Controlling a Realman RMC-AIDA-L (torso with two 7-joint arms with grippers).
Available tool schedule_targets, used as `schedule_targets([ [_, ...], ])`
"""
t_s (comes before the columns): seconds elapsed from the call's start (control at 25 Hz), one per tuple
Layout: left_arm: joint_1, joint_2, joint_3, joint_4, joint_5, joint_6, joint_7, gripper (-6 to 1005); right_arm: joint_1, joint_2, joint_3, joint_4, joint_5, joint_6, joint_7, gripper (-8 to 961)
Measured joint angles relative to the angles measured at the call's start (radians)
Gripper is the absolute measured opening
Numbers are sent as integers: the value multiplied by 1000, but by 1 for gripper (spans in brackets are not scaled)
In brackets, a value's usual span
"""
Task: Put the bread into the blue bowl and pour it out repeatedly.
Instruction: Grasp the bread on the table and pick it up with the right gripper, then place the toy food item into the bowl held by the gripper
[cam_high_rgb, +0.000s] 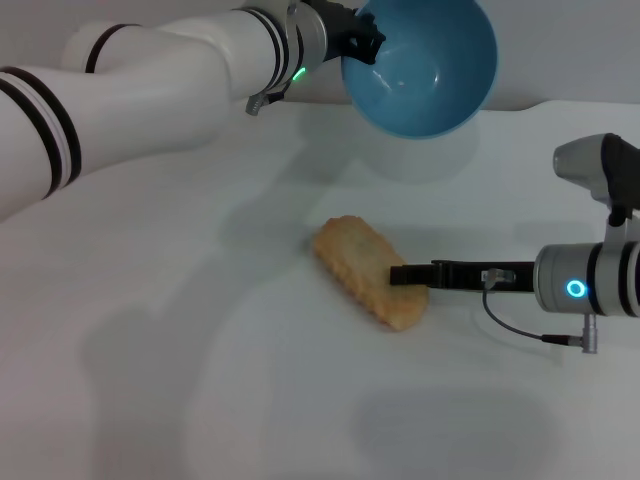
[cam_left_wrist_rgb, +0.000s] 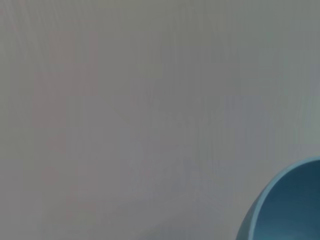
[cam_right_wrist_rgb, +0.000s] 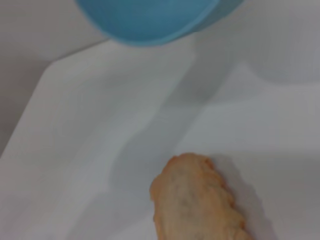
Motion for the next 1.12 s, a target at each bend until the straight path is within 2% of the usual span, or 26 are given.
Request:
schedule_targets([
  [0.12, 1, 0, 1, 0, -6, -3, 0, 0, 0, 0, -4, -5, 3, 1, -3, 618],
  [0.4, 11, 2, 1, -3, -7, -10, 0, 0, -31, 3, -5, -67, 4, -25, -17, 394],
  [0.56, 11, 3, 2, -20, -7, -5, 1, 0, -65, -5, -6, -154, 4, -101, -22, 294],
  [0.72, 2, 11, -13, -41, -7, 30, 9, -1, -122, -17, 6, -294, 3, -225, -8, 255],
  [0.76, 0, 13, -26, -43, -5, 49, 12, -1, -152, -24, 10, -377, -1, -287, 17, 245],
  [0.84, -11, 16, -59, -57, 0, 91, 20, -1, -163, -30, 16, -411, -4, -318, 30, 229],
  [0.92, -25, 19, -74, -74, 0, 116, 26, -1, -176, -40, 61, -458, -19, -381, 44, 214],
  [1.0, -51, 21, -84, -110, 1, 151, 30, -1, -182, -48, 156, -493, -57, -450, 46, 183],
  [1.04, -76, 22, -86, -140, 1, 170, 30, -1, -186, -53, 238, -511, -88, -498, 48, 161],
  [1.12, -86, 22, -86, -153, 5, 175, 31, -1, -192, -57, 303, -525, -110, -547, 49, 154],
])
